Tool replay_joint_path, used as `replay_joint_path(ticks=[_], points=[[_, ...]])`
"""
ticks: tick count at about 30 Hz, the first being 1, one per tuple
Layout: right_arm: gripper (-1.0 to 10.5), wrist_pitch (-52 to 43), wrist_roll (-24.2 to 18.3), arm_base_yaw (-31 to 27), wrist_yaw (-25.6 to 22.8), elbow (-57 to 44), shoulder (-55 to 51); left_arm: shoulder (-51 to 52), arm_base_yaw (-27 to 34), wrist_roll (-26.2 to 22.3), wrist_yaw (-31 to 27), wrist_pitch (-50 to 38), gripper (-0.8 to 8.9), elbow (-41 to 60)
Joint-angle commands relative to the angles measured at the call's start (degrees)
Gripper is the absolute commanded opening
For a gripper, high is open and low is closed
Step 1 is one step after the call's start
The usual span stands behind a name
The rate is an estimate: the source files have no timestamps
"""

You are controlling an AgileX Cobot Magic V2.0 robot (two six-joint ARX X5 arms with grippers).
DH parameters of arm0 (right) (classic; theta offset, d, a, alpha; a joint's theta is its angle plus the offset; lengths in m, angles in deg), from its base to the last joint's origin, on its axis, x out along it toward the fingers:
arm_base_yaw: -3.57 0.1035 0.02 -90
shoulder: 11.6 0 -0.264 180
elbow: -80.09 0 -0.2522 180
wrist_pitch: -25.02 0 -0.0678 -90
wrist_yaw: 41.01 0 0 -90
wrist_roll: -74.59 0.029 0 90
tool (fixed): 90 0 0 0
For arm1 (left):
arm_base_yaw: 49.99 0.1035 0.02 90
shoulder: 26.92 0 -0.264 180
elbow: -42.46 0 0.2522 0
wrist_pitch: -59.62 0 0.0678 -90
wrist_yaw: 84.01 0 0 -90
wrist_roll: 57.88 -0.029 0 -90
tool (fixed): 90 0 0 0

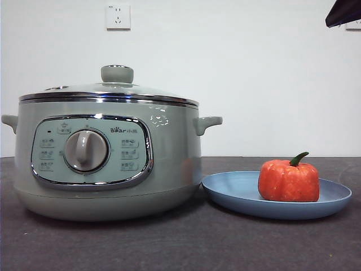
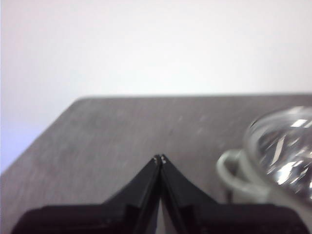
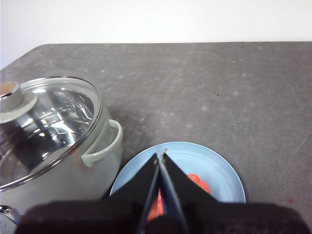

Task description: Take the pumpkin out from the steamer,put the pumpkin in the blue plate,close the lid

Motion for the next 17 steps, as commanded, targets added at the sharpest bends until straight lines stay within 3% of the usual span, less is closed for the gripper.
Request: replay_joint_path(ticks=[1, 7, 11, 17], points=[[0.0, -0.3, 0.5, 0.1, -0.2, -0.5, -0.1, 0.3, 1.5, 0.4, 0.2, -2.3, -0.04, 4.8], [0.0, -0.3, 0.5, 0.1, -0.2, -0.5, -0.1, 0.3, 2.2, 0.4, 3.2, -6.7, -0.04, 12.2], [0.0, -0.3, 0.5, 0.1, -0.2, -0.5, -0.1, 1.6, 2.2, 1.3, 6.0, -5.0, -0.04, 13.5], [0.0, -0.2, 0.5, 0.1, -0.2, -0.5, -0.2, 4.0, 2.2, 1.9, 5.9, -3.0, -0.04, 13.5]])
